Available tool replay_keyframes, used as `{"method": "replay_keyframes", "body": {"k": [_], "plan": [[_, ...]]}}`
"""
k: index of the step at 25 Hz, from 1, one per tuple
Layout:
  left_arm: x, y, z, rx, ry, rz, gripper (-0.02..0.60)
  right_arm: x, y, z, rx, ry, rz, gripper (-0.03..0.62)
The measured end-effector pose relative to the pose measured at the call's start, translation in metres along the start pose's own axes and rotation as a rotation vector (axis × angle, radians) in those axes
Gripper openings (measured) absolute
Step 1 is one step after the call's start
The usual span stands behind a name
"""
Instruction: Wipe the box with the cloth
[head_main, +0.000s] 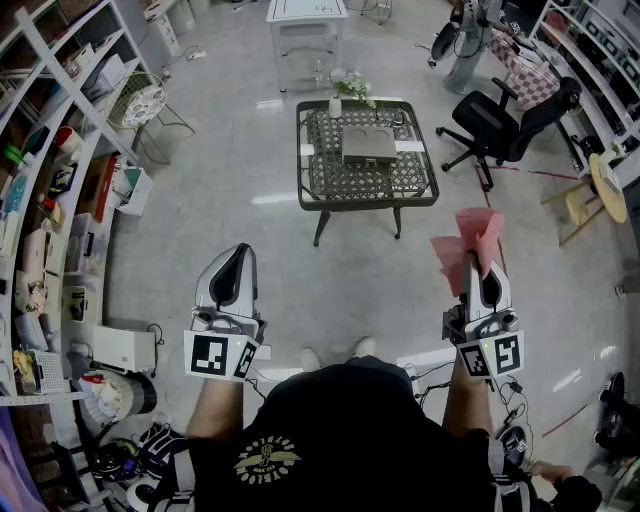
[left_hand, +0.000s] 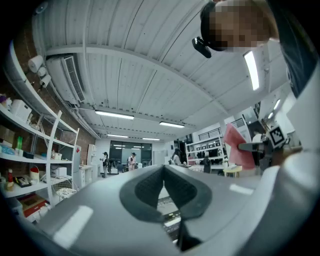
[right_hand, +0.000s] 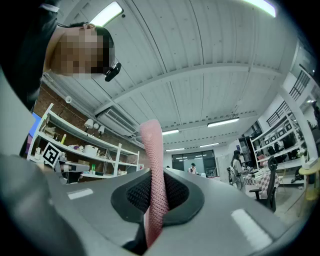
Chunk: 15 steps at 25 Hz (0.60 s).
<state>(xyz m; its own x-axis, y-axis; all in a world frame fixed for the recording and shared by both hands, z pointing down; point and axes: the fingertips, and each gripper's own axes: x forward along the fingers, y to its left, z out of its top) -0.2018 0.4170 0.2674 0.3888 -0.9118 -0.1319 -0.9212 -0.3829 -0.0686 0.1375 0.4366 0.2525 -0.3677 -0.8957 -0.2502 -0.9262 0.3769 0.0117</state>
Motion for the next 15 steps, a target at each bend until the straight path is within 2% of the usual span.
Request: {"method": "replay_keyframes", "body": {"k": [6, 15], "plan": [[-0.033, 0.03, 0.001, -0.013, 0.009, -0.017, 0.0, -0.007, 0.044, -0.003, 0.006, 0.029, -0.028, 0.017], [-0.034, 0.071, -0.005, -0.01, 0.01, 0.015, 0.0, -0.012, 0.052, 0.002, -0.037, 0.046, -0.067, 0.017]]}}
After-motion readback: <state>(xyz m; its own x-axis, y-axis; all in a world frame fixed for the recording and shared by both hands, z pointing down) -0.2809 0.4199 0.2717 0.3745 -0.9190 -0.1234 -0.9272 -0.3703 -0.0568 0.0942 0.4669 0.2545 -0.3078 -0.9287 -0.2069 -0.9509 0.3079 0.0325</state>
